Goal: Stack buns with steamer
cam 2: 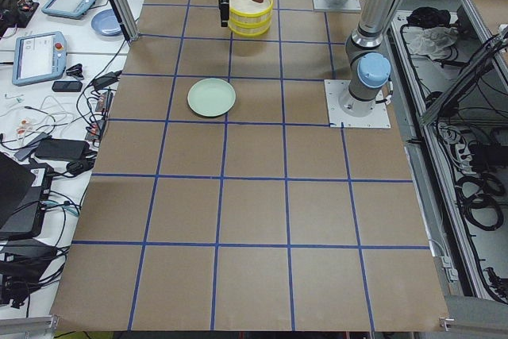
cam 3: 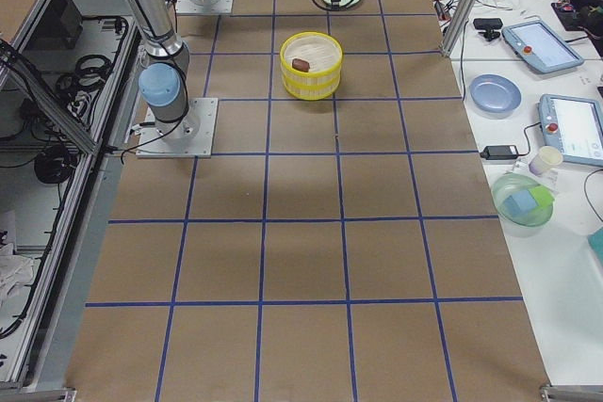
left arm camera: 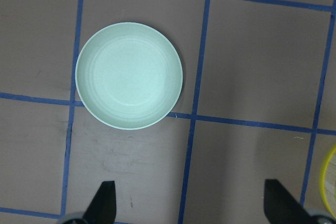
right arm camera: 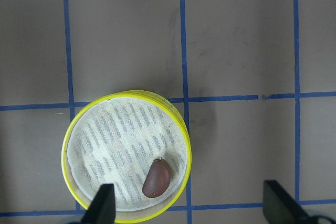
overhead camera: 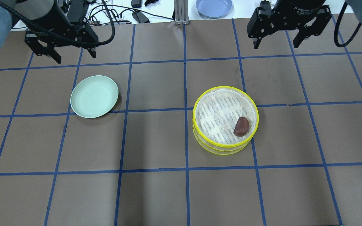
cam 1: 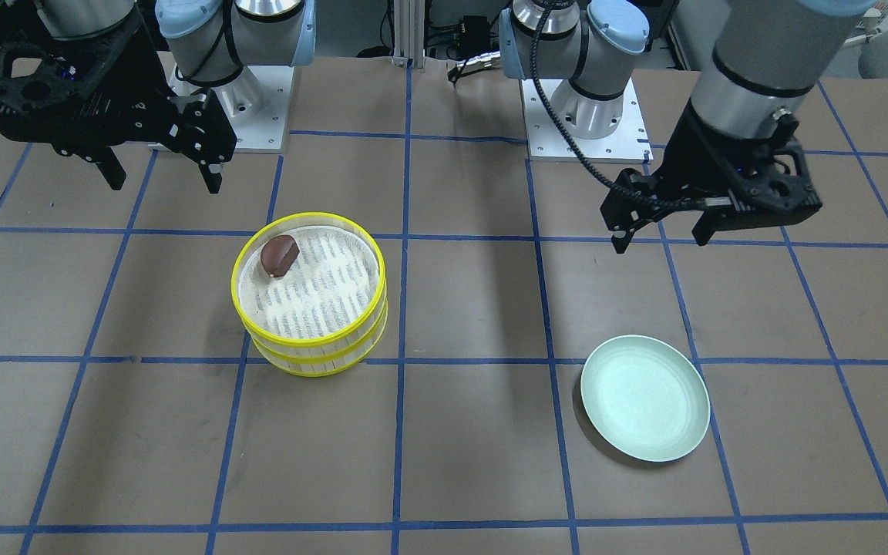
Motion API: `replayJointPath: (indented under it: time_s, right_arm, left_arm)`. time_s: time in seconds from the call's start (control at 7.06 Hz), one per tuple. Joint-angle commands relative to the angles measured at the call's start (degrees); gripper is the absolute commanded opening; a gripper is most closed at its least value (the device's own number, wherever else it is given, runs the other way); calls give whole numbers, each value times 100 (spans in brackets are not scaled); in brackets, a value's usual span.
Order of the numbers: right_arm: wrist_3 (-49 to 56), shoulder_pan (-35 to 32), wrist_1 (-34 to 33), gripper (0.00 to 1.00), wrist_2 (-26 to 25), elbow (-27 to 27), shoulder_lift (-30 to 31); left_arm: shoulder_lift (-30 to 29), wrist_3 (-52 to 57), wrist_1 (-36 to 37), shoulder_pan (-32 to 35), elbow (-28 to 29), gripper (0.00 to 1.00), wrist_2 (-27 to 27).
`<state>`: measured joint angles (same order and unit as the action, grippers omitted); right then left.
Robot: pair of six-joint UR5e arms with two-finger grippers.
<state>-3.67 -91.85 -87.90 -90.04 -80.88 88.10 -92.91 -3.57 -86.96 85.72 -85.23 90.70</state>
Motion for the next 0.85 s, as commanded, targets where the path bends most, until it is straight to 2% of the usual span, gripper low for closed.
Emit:
replayJointPath:
  time_s: [0.0, 0.71]
  right_arm:
    - [7, 0, 10, 100, 30, -33, 5]
    - [7, -8, -16, 100, 39, -68, 5]
  left_arm:
    - [315, 85, -250, -170, -72, 100, 0]
    - [439, 67, -295, -117, -275, 100, -97]
